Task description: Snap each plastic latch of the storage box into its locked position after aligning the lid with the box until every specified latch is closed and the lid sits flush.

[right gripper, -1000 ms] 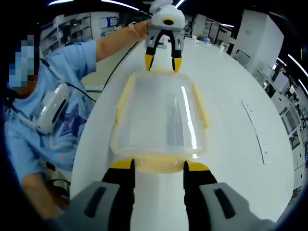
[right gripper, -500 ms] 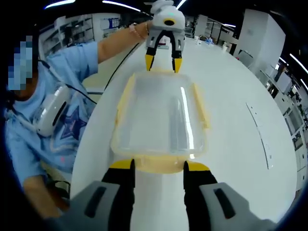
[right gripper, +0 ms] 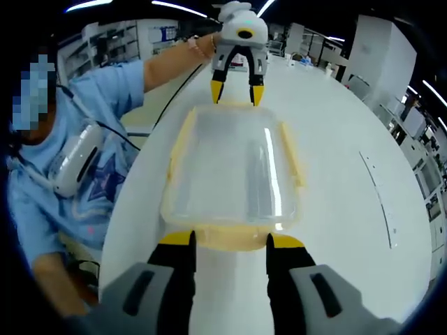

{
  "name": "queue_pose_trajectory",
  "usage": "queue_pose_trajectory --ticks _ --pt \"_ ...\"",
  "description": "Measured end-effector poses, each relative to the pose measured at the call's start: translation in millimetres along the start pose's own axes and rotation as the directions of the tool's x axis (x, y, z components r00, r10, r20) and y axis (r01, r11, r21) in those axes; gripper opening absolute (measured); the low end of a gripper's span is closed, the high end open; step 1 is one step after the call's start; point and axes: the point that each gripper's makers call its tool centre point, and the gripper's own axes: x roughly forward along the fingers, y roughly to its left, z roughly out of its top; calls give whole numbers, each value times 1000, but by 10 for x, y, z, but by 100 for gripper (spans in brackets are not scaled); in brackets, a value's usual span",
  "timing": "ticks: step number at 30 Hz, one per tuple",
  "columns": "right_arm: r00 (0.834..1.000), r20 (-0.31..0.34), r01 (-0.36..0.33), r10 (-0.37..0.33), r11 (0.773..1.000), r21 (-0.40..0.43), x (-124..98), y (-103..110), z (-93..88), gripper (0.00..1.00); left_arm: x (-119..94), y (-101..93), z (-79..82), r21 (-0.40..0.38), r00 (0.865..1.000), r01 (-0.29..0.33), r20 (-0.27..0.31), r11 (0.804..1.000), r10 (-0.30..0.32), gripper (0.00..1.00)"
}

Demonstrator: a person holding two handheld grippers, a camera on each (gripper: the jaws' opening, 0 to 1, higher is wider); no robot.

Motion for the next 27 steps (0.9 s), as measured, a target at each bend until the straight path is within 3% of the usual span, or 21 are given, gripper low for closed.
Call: queue_pose_trajectory --ticks 11,27 --pt "1000 -3 -7 7 1000 7 37 21 3 38 -22 -3 -18 13 1000 -11 20 1000 11 39" --pt "998 -54 9 -9 1000 -5 43 13 -13 39 -10 16 -7 35 1000 23 11 999 -23 40"
